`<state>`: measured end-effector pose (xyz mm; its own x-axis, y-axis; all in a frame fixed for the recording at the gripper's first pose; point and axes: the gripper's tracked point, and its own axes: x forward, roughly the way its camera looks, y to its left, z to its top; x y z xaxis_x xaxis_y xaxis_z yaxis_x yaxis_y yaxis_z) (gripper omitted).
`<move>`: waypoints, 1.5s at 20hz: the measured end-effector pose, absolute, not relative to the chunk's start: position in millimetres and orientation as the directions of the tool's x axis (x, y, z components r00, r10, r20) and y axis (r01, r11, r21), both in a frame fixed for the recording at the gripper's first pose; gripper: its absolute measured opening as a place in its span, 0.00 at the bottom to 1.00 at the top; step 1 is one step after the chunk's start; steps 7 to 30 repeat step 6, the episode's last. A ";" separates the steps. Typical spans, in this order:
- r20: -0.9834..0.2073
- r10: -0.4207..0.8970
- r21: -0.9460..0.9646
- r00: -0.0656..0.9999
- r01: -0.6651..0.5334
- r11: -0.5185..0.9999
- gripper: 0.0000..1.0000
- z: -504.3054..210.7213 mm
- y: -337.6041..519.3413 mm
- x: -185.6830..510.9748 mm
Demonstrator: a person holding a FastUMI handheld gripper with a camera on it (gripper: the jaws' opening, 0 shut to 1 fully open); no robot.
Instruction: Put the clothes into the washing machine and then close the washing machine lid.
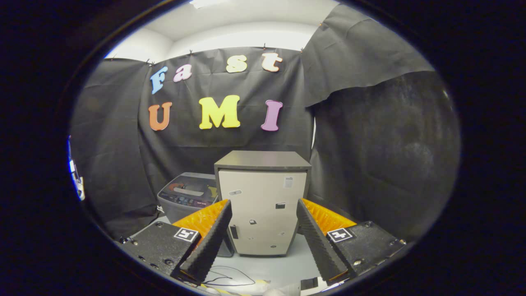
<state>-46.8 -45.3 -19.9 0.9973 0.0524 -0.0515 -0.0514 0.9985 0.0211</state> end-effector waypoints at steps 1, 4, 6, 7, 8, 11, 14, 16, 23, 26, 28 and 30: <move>-0.056 0.052 0.021 0.997 -0.051 0.998 0.99 -20.5 -44.6 -46.0; -0.061 0.050 0.025 0.997 -0.049 0.998 0.99 -20.1 -45.0 -47.8; -0.062 0.051 0.025 0.997 -0.049 0.998 0.99 -20.3 -44.7 -49.5; -0.062 0.051 0.025 0.997 -0.049 0.998 0.99 -20.3 -44.7 -49.5; -0.062 0.051 0.025 0.997 -0.049 0.998 0.99 -20.3 -44.7 -49.5; -0.062 0.051 0.025 0.997 -0.049 0.998 0.99 -20.3 -44.7 -49.5; -0.062 0.051 0.025 0.997 -0.049 0.998 0.99 -20.3 -44.7 -49.5; -0.062 0.051 0.025 0.997 -0.049 0.998 0.99 -20.3 -44.7 -49.5; -0.062 0.051 0.025 0.997 -0.049 0.998 0.99 -20.3 -44.7 -49.5; -0.062 0.051 0.025 0.997 -0.049 0.998 0.99 -20.3 -44.7 -49.5; -0.062 0.051 0.025 0.997 -0.049 0.998 0.99 -20.3 -44.7 -49.5; -0.062 0.051 0.025 0.997 -0.049 0.998 0.99 -20.3 -44.7 -49.5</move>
